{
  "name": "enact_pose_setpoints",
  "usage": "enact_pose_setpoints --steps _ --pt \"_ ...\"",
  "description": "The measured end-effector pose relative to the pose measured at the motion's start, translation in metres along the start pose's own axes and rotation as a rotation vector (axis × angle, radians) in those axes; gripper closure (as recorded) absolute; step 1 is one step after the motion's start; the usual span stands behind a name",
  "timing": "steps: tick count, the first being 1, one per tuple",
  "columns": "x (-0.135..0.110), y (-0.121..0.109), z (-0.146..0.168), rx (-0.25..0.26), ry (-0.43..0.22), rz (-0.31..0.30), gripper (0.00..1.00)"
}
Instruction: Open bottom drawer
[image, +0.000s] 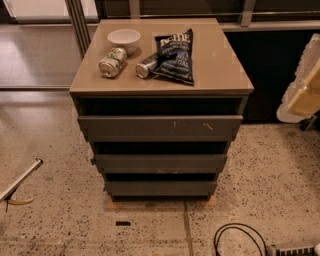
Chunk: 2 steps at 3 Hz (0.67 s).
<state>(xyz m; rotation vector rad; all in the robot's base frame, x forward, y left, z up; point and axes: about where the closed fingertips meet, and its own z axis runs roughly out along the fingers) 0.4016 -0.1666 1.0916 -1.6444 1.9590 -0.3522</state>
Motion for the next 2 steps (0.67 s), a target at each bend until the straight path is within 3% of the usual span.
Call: enact_pose_setpoints --steps 2 --pt "0.0000 0.0000 0.0000 0.000 0.000 0.000 0.00"
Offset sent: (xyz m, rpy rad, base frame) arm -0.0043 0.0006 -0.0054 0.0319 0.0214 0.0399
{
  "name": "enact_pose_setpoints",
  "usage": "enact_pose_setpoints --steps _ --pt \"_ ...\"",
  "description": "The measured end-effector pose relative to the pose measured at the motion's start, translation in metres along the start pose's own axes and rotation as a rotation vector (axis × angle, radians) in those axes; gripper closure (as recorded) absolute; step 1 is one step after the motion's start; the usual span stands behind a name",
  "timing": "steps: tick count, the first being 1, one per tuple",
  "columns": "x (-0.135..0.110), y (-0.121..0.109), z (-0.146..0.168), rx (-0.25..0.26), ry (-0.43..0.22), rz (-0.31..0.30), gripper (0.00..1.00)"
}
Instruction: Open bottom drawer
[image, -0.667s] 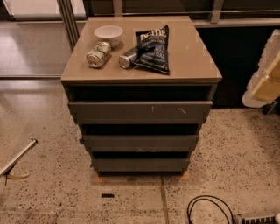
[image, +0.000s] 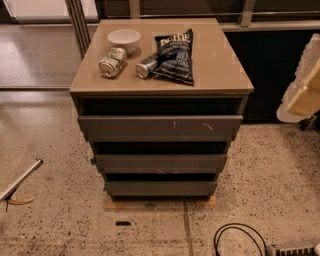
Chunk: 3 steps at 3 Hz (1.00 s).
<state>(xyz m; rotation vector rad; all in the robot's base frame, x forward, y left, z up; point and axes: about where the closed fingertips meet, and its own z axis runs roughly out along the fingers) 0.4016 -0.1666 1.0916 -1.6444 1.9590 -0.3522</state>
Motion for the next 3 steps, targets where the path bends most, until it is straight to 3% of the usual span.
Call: enact_pose_setpoints --steps 1,2,3 --pt "0.002 0.015 0.023 -0.013 -0.030 -0.003 0.00" --pt "0.008 0.043 0.080 -0.040 -0.081 -0.005 0.00" --pt "0.025 0.077 0.160 -0.087 -0.086 0.024 0.00"
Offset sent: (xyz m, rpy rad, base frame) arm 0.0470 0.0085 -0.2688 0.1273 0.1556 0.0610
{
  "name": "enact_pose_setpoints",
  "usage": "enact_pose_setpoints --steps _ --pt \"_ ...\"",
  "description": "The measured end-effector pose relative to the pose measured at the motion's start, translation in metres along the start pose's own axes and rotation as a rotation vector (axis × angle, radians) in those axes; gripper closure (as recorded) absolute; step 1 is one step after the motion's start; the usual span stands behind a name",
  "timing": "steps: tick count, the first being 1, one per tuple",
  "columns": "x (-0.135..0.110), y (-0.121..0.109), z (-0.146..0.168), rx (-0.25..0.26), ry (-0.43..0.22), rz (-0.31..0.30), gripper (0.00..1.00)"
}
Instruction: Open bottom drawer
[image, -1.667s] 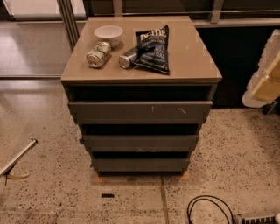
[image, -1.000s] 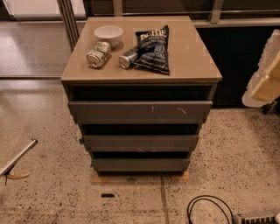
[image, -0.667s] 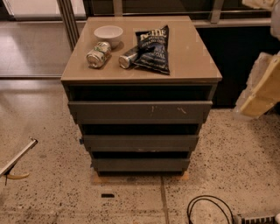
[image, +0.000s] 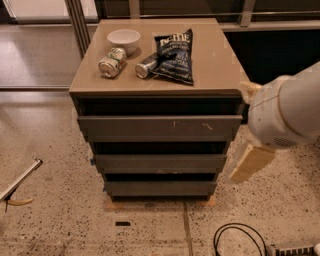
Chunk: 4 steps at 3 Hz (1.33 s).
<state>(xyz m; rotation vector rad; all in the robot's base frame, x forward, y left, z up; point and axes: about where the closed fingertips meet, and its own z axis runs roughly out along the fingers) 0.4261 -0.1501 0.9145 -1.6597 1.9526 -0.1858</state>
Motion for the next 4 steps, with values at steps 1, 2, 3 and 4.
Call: enact_pose_setpoints --steps 1,2,3,4 --pt "0.037 0.039 0.119 -0.104 0.031 0.057 0.00" --pt "0.077 0.085 0.224 -0.184 0.052 0.130 0.00" --pt "0.078 0.081 0.249 -0.157 0.019 0.156 0.00" --pt "0.078 0.081 0.249 -0.157 0.019 0.156 0.00"
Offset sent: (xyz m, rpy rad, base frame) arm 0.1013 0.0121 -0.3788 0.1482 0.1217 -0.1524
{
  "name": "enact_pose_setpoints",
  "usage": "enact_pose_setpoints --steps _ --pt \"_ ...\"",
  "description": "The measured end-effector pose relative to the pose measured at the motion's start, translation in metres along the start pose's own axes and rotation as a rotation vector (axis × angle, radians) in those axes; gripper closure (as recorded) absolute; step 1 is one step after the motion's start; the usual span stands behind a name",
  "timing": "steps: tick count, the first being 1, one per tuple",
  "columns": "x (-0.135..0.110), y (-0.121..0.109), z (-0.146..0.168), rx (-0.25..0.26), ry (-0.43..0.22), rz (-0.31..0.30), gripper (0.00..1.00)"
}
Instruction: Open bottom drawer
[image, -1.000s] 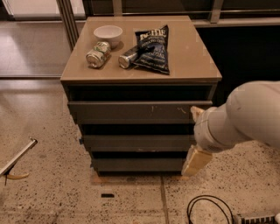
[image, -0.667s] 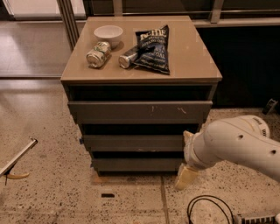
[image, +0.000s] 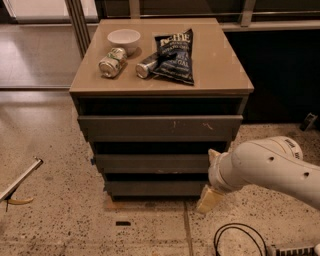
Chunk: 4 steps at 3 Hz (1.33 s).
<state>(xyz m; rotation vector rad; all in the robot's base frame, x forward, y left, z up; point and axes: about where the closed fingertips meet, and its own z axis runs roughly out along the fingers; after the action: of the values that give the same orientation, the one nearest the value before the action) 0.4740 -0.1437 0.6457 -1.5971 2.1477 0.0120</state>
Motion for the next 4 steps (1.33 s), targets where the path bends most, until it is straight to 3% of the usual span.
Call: enact_pose_setpoints --steps 1,2,4 --pt "0.005 -0.003 0.006 0.021 0.015 0.002 0.00" --pt "0.030 -0.005 0.038 -0.003 0.009 0.024 0.00" --pt "0.099 0.009 0.146 -0.188 -0.053 0.111 0.00"
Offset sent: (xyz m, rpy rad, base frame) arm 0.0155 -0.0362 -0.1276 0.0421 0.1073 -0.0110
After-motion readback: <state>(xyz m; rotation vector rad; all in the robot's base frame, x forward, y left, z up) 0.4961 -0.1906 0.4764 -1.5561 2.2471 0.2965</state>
